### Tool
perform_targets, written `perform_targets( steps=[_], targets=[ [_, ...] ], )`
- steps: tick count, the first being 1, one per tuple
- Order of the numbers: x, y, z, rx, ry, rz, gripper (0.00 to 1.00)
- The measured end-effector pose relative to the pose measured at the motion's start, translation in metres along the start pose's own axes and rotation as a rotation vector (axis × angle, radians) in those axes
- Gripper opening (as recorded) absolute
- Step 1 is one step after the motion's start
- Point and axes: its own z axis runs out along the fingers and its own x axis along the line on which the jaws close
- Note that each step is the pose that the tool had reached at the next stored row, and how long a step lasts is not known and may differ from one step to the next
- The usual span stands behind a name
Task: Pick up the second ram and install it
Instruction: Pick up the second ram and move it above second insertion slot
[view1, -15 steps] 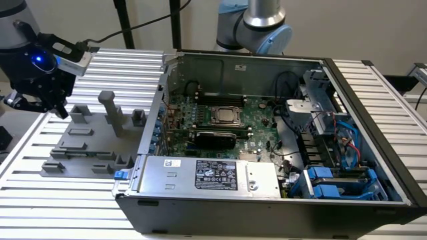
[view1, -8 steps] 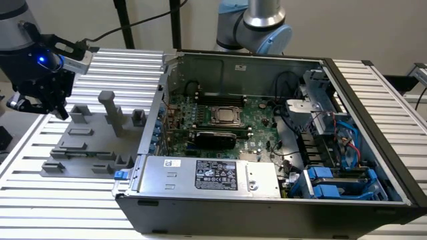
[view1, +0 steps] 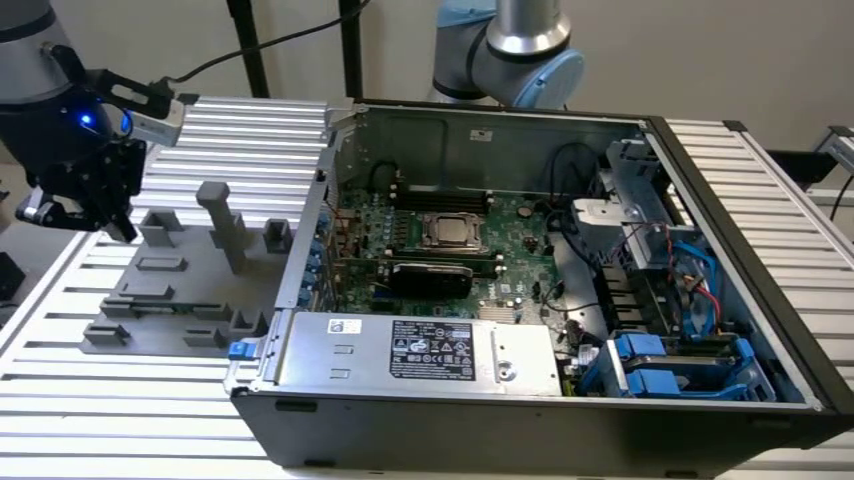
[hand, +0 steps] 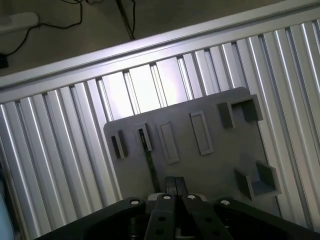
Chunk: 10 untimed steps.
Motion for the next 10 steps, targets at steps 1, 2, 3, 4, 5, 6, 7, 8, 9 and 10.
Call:
perform_targets(
  steps=[1,2,3,4,5,6,7,8,9,10],
  targets=[
    [0.001,-0.0002,0.0,0.0022,-0.0002,-0.004,0.11],
    [0.002,-0.0004,-0.0001,0.0045,-0.0004,-0.007,0.11],
    [0.003,-0.0007,-0.0001,0.0067,-0.0005,-0.01,0.11],
    [0.004,-0.001,-0.0001,0.0094,-0.0008,-0.012,0.11],
    [0.005,-0.0013,-0.0001,0.0125,-0.0011,-0.014,0.11],
    [0.006,-0.0017,-0.0002,0.0155,-0.0013,-0.015,0.11],
    [0.007,-0.0021,-0.0002,0.0187,-0.0016,-0.017,0.11],
    [0.009,-0.0025,-0.0003,0.0217,-0.0018,-0.018,0.11],
    [0.011,-0.0029,-0.0002,0.024,-0.0021,-0.019,0.11],
    [0.012,-0.0033,-0.0001,0.0261,-0.0024,-0.021,0.11]
  ],
)
